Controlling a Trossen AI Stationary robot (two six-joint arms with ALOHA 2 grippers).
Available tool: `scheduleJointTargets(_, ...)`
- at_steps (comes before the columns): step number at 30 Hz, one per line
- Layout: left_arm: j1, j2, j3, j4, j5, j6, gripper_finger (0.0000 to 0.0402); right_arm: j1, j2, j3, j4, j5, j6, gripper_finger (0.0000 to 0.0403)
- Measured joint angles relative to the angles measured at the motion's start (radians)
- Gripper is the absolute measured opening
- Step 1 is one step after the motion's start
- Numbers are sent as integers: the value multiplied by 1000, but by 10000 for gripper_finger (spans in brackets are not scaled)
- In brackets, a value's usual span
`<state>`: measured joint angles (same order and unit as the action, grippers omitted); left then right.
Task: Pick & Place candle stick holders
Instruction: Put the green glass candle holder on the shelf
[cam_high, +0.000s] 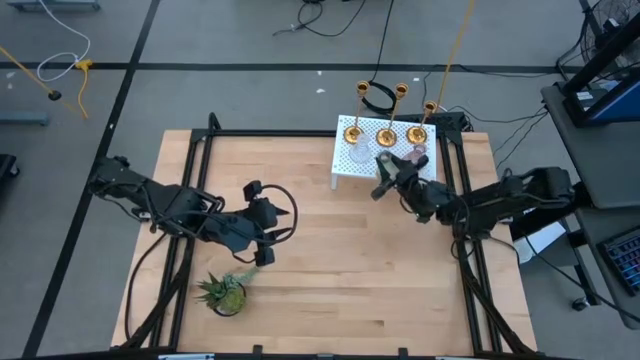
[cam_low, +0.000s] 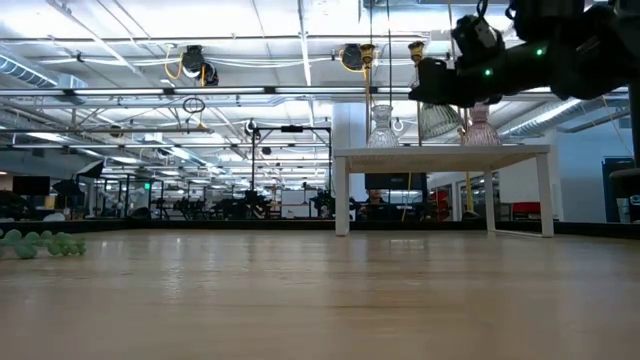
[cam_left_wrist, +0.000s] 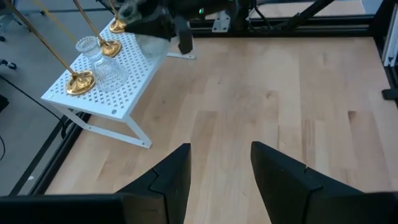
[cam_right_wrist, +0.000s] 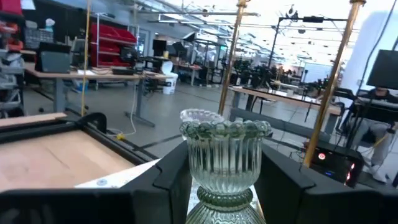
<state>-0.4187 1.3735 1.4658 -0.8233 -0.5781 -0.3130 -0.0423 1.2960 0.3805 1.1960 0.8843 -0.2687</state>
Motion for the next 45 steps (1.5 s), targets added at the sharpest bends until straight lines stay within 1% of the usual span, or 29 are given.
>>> scheduleJointTargets(3,0,0,0,11,0,19,172,-33,29,0,0,-22,-6,136)
scheduleJointTargets(12,0,0,0,12,0,29,172,-137,92,3,19,-37,-4,142)
scheduleJointTargets(16,0,0,0,12,0,29,172,-165,94,3,14,-105,-5,142)
scheduleJointTargets(19,0,0,0,12,0,29,172,-178,94,3,11,-105,-5,149)
scheduleJointTargets(25,0,0,0,12,0,29,172,-181,97,1,-4,-103,46,172)
scheduleJointTargets(32,0,0,0,12,0,29,172,-172,97,1,-5,-99,44,188)
scheduleJointTargets(35,0,0,0,12,0,23,172,-159,96,1,2,-69,39,191)
scheduleJointTargets(40,-3,0,0,12,-1,23,172,-137,96,1,8,2,-35,197)
scheduleJointTargets(45,-3,0,0,12,0,22,172,-119,96,1,41,6,-65,207)
